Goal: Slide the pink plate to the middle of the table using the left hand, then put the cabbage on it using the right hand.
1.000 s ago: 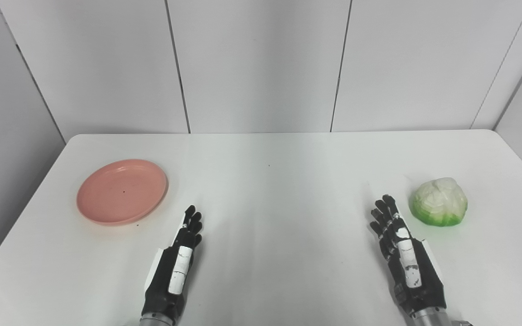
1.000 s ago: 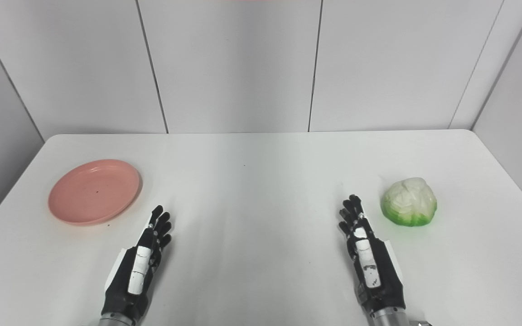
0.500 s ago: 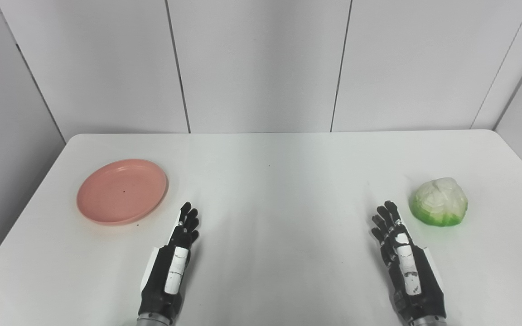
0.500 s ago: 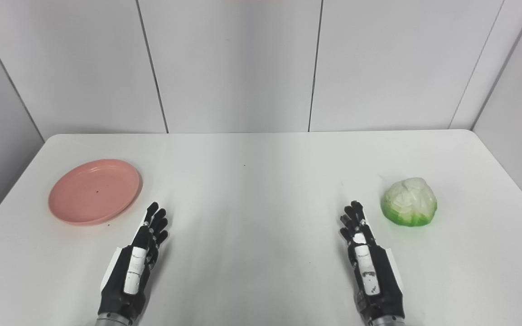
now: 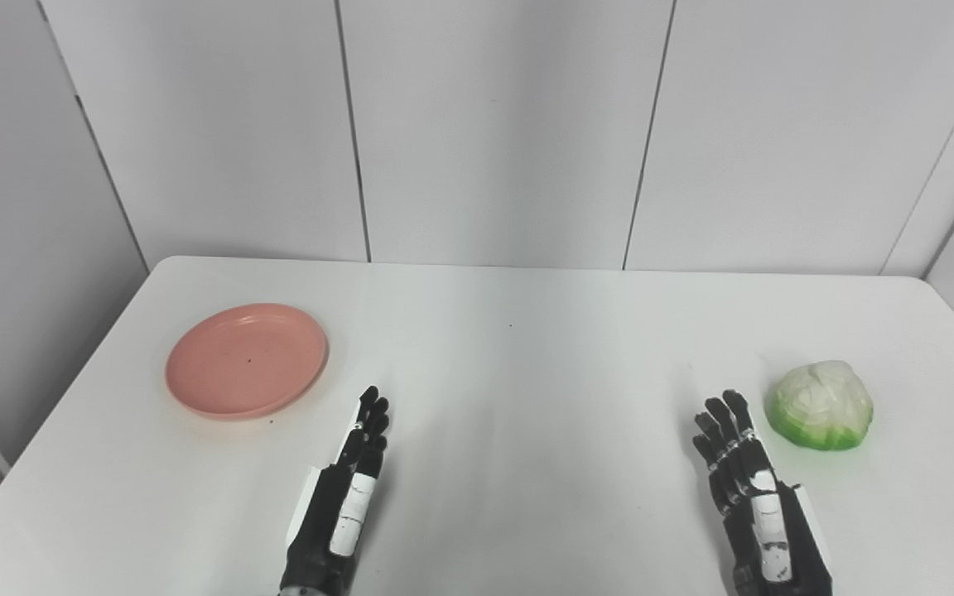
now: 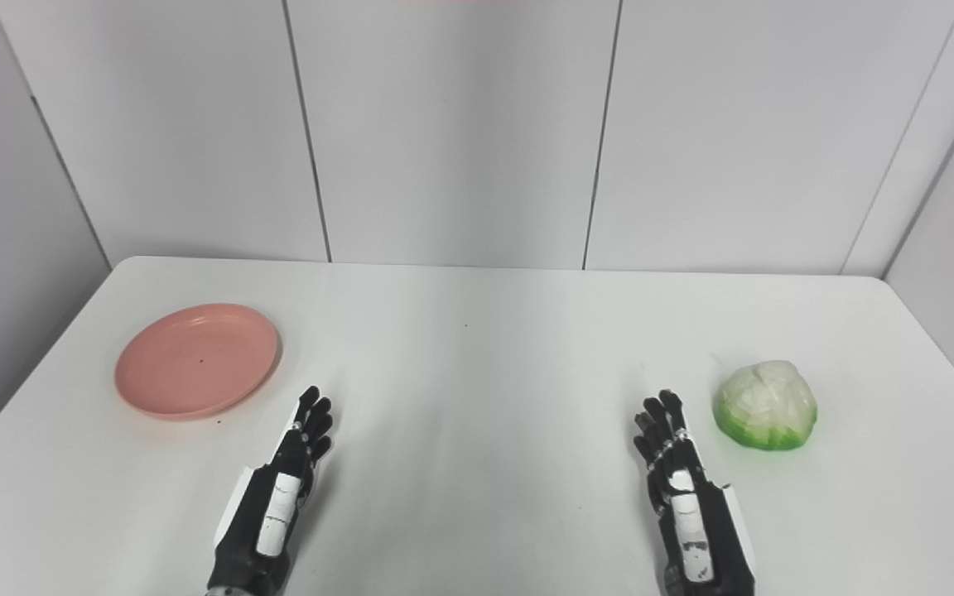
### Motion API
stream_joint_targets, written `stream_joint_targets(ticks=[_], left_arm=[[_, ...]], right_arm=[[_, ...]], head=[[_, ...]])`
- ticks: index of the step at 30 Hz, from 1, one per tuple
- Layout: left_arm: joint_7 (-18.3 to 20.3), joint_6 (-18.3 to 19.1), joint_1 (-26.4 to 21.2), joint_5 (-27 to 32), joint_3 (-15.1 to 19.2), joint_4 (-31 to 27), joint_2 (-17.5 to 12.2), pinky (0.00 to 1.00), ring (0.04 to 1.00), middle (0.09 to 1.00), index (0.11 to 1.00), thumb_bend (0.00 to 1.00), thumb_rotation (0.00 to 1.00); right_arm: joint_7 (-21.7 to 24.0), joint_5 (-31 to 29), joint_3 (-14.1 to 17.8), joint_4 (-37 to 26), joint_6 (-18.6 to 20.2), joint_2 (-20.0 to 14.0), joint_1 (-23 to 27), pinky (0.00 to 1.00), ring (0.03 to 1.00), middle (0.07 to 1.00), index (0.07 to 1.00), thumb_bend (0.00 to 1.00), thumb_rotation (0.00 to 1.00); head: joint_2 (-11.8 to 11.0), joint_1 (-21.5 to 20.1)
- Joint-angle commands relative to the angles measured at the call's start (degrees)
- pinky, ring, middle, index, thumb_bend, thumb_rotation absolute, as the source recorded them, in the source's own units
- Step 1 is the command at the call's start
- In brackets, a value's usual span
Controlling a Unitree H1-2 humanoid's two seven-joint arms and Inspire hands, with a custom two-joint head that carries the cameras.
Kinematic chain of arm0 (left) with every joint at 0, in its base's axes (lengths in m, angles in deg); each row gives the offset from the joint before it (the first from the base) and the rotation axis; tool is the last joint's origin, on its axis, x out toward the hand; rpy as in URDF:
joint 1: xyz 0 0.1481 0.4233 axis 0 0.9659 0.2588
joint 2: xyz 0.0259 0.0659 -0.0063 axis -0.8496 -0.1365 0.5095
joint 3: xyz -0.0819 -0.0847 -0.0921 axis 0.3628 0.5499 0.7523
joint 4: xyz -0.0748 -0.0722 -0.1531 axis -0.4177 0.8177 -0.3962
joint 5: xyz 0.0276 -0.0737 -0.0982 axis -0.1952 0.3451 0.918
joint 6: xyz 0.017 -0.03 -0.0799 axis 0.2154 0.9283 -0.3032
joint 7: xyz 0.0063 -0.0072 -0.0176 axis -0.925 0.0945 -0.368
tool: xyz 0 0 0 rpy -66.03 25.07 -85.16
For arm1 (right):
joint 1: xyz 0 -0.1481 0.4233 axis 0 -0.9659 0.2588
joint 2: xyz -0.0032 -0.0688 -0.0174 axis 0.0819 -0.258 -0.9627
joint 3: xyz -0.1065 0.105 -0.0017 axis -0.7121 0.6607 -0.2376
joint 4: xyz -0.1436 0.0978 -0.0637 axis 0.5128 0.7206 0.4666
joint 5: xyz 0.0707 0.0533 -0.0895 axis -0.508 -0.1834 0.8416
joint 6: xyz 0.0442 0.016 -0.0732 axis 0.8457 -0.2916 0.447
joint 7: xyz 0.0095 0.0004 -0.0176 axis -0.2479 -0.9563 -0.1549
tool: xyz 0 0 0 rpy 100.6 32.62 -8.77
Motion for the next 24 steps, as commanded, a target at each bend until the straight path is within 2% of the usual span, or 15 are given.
stream_joint_targets(ticks=[1,5,13,19,24], left_arm=[[-0.5,-2.6,0.1,-1.0,-0.9,2.1,1.4,1.00,1.000,1.000,1.000,0.82,0.99],[-1.9,-4.5,-0.4,-3.4,-1.7,4.4,2.2,1.00,1.000,1.000,1.000,0.84,0.98],[-3.0,-6.4,-1.1,-5.7,-2.8,7.1,3.5,1.00,1.000,1.000,1.000,0.83,0.99],[-3.4,-6.7,-1.5,-5.9,-2.9,8.2,4.2,1.00,1.000,1.000,1.000,0.84,0.99],[-3.8,-7.6,-1.8,-6.3,-2.7,9.4,4.1,1.00,1.000,1.000,1.000,0.86,0.99]], right_arm=[[0.7,-0.4,1.9,8.0,-0.5,-2.5,-0.9,1.00,0.981,0.976,0.998,0.81,0.90],[2.0,-1.6,2.5,10.8,-1.7,-3.7,-0.2,1.00,0.991,0.987,1.000,0.80,0.93],[2.8,-1.7,3.3,14.4,-2.9,-5.2,1.1,1.00,1.000,1.000,1.000,0.77,1.00],[3.6,-2.6,3.5,15.5,-3.1,-5.7,1.2,1.00,1.000,1.000,1.000,0.72,1.00],[3.8,-2.5,3.3,16.8,-3.6,-5.6,1.5,1.00,1.000,1.000,1.000,0.71,1.00]], head=[[-0.1,0.3],[-2.0,4.0],[-3.5,6.3],[-4.9,8.1],[-6.4,7.8]])
